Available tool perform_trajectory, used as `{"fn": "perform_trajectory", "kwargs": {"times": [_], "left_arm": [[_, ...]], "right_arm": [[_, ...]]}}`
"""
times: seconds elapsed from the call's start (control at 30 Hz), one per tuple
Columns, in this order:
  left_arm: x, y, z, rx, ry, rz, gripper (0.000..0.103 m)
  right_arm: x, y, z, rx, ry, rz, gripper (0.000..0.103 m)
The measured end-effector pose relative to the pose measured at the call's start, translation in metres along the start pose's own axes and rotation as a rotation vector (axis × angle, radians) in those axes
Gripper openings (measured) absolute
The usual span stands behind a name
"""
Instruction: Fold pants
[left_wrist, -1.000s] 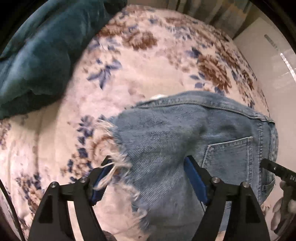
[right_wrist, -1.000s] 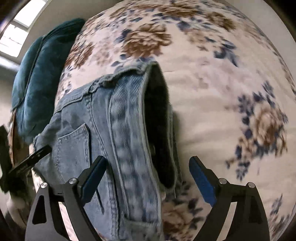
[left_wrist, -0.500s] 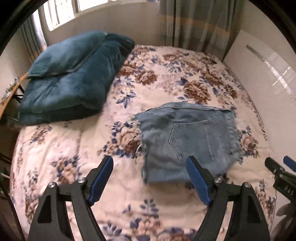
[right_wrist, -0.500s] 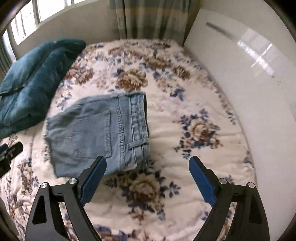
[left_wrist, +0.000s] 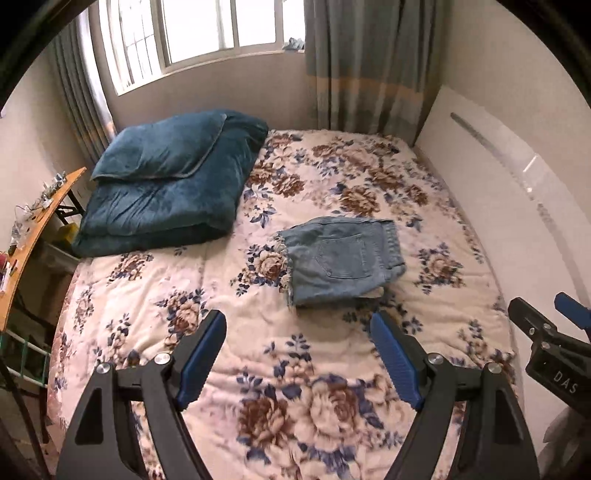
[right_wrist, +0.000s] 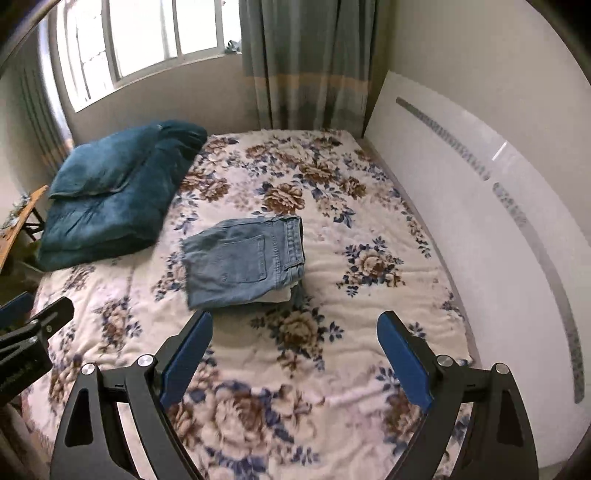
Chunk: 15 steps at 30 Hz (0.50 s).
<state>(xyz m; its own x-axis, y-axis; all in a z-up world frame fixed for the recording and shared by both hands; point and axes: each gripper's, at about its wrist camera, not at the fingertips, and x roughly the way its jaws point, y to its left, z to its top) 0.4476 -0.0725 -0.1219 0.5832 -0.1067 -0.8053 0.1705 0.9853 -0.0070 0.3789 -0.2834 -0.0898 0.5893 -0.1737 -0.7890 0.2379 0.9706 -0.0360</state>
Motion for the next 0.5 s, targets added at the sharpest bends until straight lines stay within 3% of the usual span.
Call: {"fn": "perform_trajectory", "kwargs": {"times": [0.2,0.5], "left_arm": [[-0.088,-0.001,-0.027,-0.001,-0.039,-0.007,0.080],[-0.160,-0.003,-0.063,0.000,-0.053,-0.016,0.080]], "right_arm": [[-0.105,0.001,-0.025,-0.023,-0.051,0.026,0.093],[-0.214,-0.005,-0.058,-0.029,-0.106,0.039,0.094]]}}
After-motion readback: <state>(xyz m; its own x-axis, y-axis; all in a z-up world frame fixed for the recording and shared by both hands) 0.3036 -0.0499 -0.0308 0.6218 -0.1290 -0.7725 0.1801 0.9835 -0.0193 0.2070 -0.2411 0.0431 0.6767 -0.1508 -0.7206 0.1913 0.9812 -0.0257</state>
